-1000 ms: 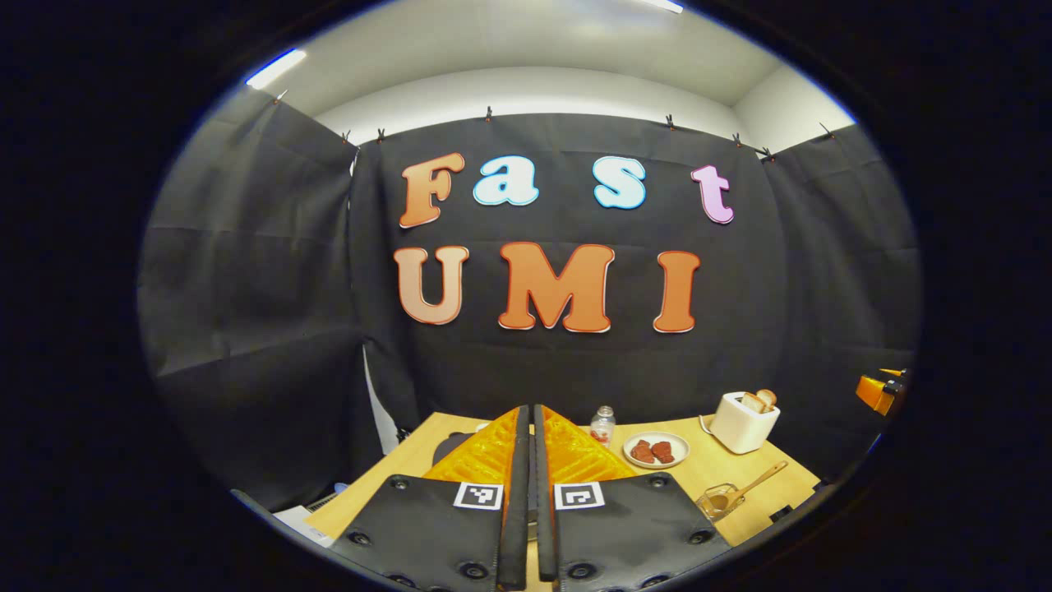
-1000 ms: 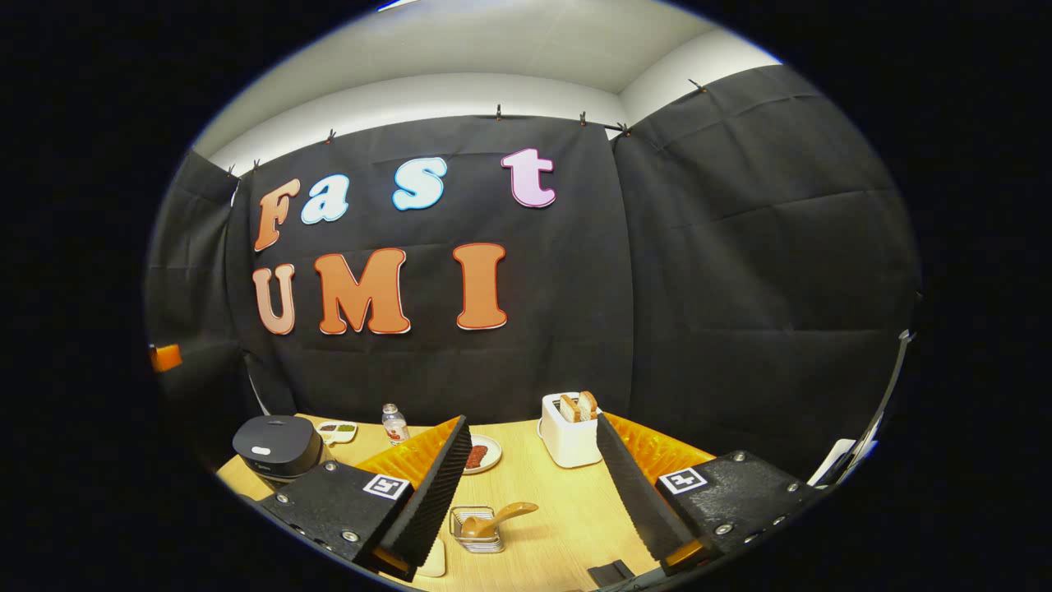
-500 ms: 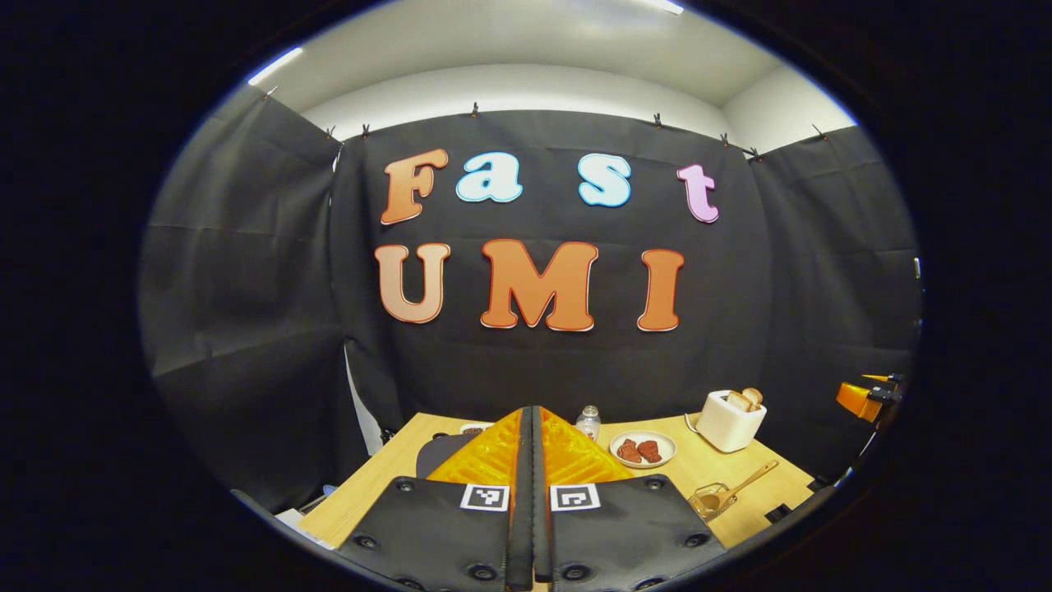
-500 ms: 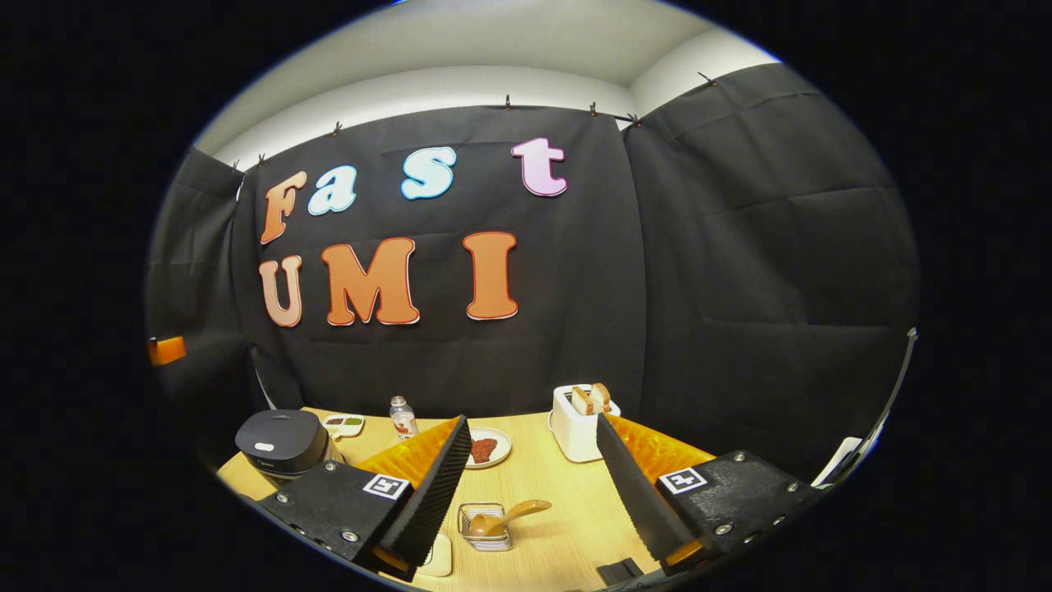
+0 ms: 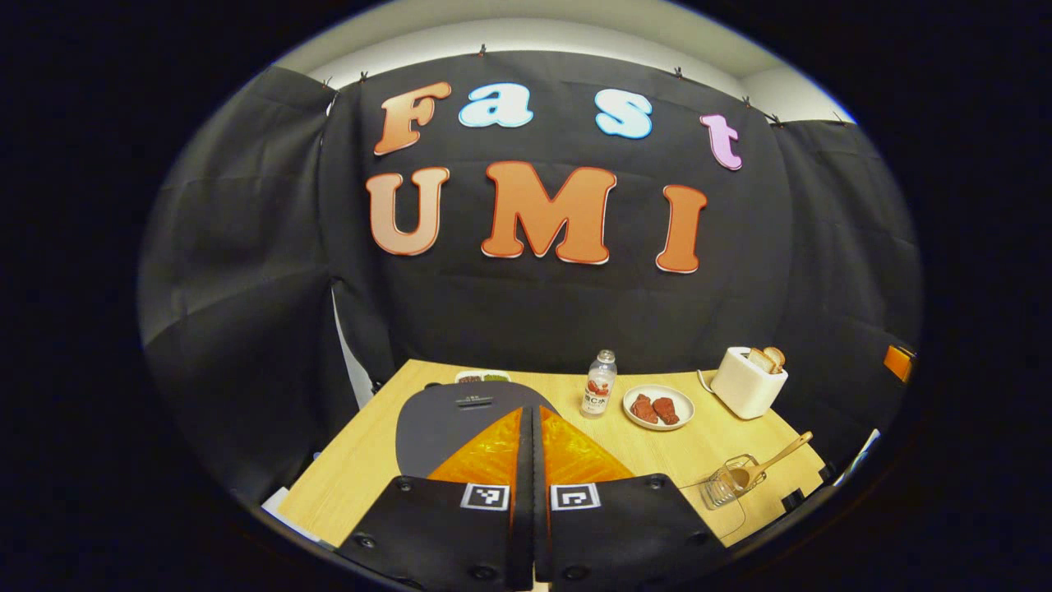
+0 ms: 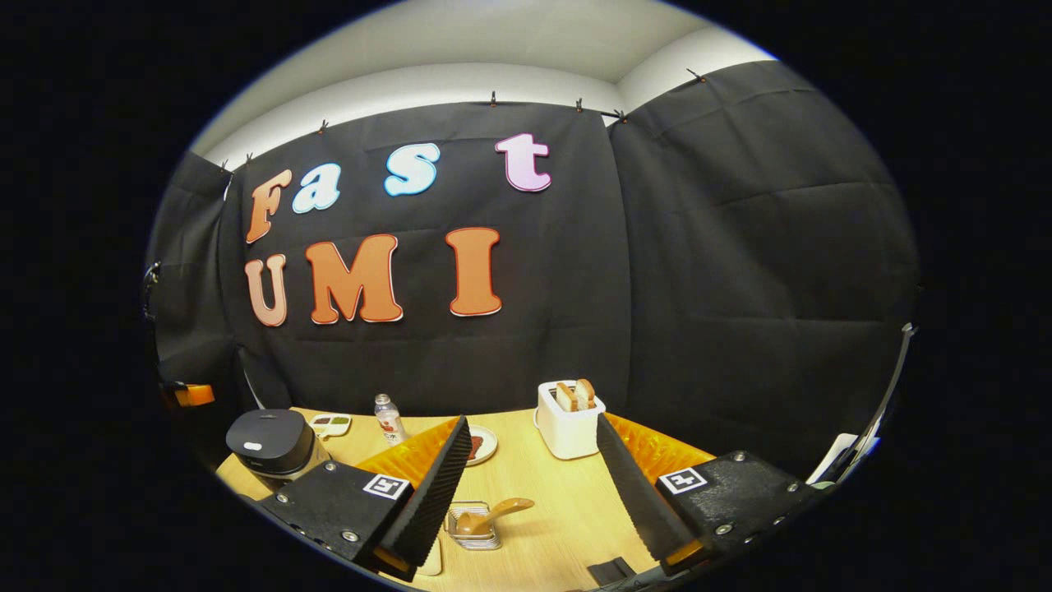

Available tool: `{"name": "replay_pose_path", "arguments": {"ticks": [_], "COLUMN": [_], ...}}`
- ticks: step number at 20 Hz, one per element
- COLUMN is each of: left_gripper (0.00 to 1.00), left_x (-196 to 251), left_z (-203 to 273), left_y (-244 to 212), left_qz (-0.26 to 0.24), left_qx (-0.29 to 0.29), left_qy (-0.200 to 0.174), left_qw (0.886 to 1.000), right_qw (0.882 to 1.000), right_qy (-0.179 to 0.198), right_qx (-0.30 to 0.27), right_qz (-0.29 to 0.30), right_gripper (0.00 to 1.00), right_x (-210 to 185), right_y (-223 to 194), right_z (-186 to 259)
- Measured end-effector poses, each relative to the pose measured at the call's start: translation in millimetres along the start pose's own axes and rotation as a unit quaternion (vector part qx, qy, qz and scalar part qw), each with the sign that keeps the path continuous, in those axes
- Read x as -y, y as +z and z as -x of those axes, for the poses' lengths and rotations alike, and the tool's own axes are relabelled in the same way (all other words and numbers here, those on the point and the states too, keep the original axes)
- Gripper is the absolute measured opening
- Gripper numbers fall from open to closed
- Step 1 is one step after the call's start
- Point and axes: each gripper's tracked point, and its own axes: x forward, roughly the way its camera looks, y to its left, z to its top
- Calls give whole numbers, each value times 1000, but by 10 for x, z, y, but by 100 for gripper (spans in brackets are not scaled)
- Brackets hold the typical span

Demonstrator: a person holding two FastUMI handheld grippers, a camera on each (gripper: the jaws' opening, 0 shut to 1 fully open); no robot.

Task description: Close the left gripper, press the button to open the rice cooker; take a wooden spoon from the chopstick holder with the right hand, scoop a spoonful of rice and pour it into the rice cooker, then put the wooden spoon back into the chopstick holder.

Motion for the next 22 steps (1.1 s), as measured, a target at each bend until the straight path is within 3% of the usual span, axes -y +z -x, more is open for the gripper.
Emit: {"name": "replay_pose_path", "arguments": {"ticks": [3,4,8,9,15,19,21,22], "left_gripper": [4,1,4,4,4,4,1,5], "left_x": [-56,-62,-164,-165,-285,-283,-277,-281], "left_z": [-277,-353,-508,-533,-566,-599,-573,-580], "left_y": [-311,-400,-699,-761,-1004,-1012,-1080,-1081], "left_qz": [-1,3,9,12,19,2,-6,-5], "left_qx": [-32,-44,-79,-86,-118,-118,-145,-154], "left_qy": [-4,-7,3,2,13,7,0,-6], "left_qw": [999,999,997,996,993,993,989,988], "right_qw": [1000,1000,1000,1000,999,999,999,999], "right_qy": [-8,-11,-20,-23,-35,-38,-36,-36], "right_qx": [-6,-8,-14,-15,-22,-27,-31,-33], "right_qz": [1,1,6,7,5,4,4,3], "right_gripper": [95,100,100,95,95,95,95,95], "right_x": [61,68,130,147,222,229,213,214], "right_y": [-30,-51,-107,-112,-148,-187,-208,-235], "right_z": [-9,3,19,30,75,93,87,85]}}
